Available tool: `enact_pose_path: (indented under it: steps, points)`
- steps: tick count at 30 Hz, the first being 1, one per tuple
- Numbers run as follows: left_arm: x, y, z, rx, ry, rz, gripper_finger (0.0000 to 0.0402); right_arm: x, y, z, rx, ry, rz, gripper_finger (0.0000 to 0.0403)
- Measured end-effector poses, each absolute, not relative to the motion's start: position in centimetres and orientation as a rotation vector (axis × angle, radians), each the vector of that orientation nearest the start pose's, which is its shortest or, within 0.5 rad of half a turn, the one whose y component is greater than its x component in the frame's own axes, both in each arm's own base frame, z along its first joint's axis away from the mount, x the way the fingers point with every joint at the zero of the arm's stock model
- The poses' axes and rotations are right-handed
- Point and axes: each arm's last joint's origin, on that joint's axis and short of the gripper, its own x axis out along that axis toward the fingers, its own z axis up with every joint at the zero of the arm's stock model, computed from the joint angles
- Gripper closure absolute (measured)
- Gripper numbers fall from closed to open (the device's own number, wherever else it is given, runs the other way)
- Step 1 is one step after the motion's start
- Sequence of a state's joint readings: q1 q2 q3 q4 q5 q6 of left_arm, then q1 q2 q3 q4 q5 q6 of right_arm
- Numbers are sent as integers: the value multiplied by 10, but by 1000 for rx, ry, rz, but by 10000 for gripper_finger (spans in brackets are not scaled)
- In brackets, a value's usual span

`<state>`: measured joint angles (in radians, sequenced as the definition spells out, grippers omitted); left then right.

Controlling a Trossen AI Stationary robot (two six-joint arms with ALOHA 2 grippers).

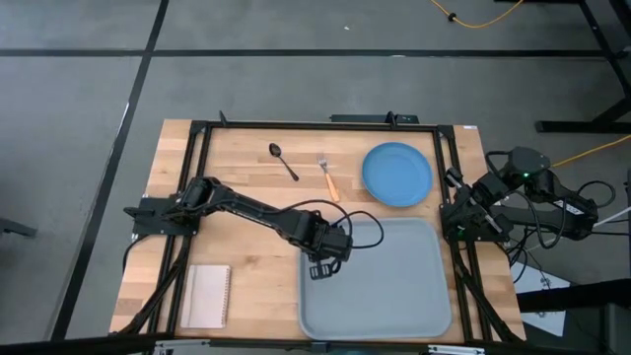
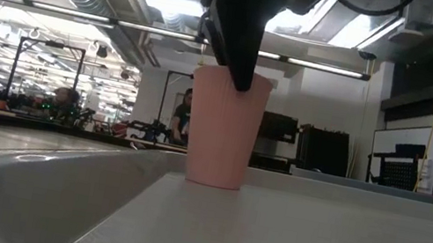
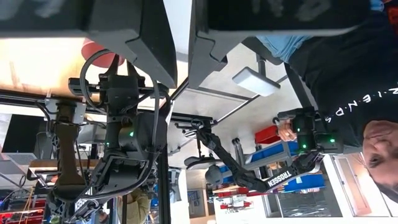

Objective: Pick and place plate/cup/fork/spoon on tray
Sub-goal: Put the blue plate on the bottom right of the gray tray

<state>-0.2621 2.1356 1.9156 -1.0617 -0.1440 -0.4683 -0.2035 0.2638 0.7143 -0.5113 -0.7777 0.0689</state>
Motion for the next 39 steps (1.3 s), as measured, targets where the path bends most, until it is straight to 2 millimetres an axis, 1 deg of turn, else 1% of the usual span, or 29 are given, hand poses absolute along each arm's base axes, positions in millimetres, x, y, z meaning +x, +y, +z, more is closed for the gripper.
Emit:
enact_pose_path:
  steps: [5, 12, 16, 19, 23, 25, 27, 29, 32, 34, 37, 39]
  points:
    - [425, -109, 252, -124, 1203, 225, 332, 51, 10, 326, 105, 91, 571, 357]
    - [425, -114, 284, -92, 1129, 209, 333, 51, 10, 324, 114, 110, 570, 357]
    - [418, -117, 298, -15, 1161, 200, 333, 51, 10, 324, 115, 111, 570, 357]
    - [406, -111, 307, 65, 1238, 265, 333, 51, 10, 324, 116, 112, 570, 357]
    - [390, -96, 310, 230, 1344, 418, 333, 50, 10, 323, 106, 120, 570, 357]
    - [388, -87, 312, 280, 1340, 431, 333, 50, 10, 322, 97, 121, 571, 357]
    - [379, -78, 318, 337, 1365, 379, 333, 50, 10, 322, 96, 121, 571, 357]
    - [368, -66, 323, 364, 1389, 380, 333, 50, 10, 322, 94, 121, 571, 357]
    - [344, -43, 330, 324, 1380, 404, 333, 50, 10, 322, 88, 123, 571, 357]
    - [322, -27, 333, 282, 1362, 410, 333, 50, 10, 320, 69, 134, 565, 357]
    - [292, -8, 328, 205, 1284, 430, 333, 51, 9, 319, 37, 139, 499, 357]
    - [273, 2, 322, 155, 1220, 444, 333, 54, 5, 319, 27, 137, 389, 357]
